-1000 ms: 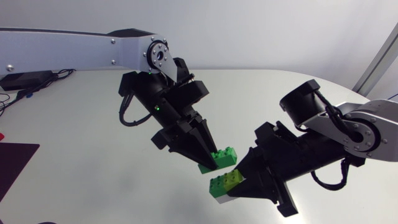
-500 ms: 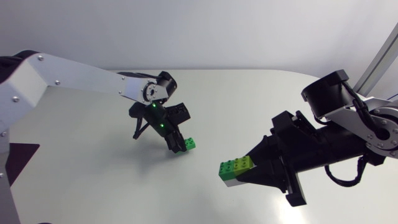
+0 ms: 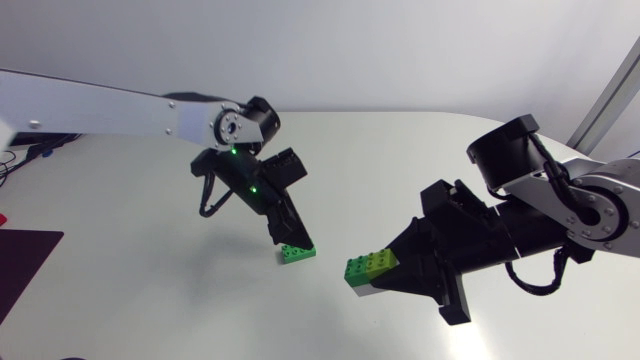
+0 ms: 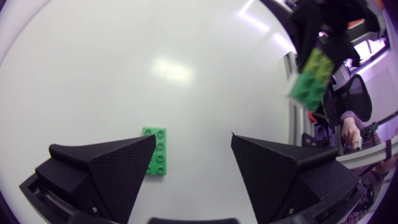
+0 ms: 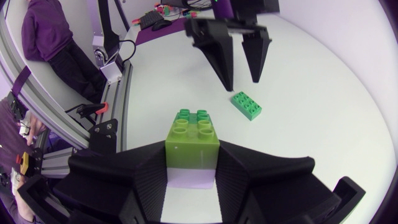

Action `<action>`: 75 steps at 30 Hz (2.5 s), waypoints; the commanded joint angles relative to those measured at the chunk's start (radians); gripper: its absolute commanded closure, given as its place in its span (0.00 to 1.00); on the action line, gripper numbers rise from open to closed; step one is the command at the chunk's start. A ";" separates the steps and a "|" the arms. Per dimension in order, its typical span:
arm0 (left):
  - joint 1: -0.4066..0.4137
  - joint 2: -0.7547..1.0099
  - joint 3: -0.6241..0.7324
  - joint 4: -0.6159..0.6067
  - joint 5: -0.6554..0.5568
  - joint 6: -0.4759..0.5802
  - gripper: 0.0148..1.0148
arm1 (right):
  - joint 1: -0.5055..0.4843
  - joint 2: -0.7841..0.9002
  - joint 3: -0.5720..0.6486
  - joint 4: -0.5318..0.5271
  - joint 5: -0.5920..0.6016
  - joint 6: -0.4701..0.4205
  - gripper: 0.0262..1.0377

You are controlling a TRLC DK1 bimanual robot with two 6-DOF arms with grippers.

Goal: Disassemble duplo

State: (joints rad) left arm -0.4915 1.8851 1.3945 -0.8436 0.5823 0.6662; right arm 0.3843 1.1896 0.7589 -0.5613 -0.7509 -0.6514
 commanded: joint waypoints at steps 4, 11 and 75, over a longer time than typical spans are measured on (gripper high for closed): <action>-0.085 -0.106 0.057 -0.130 0.086 0.105 0.11 | -0.007 0.024 0.003 0.012 0.001 -0.004 0.76; -0.137 -0.101 0.051 -0.236 0.152 0.217 0.16 | -0.009 0.015 0.003 0.009 -0.004 -0.007 0.76; -0.148 0.220 -0.095 0.212 -0.256 0.115 0.64 | -0.216 -0.062 0.218 -0.022 -0.085 0.032 0.76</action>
State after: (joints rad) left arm -0.6304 2.0815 1.3487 -0.6518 0.3576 0.8249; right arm 0.1699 1.1545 0.9539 -0.5968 -0.8238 -0.6827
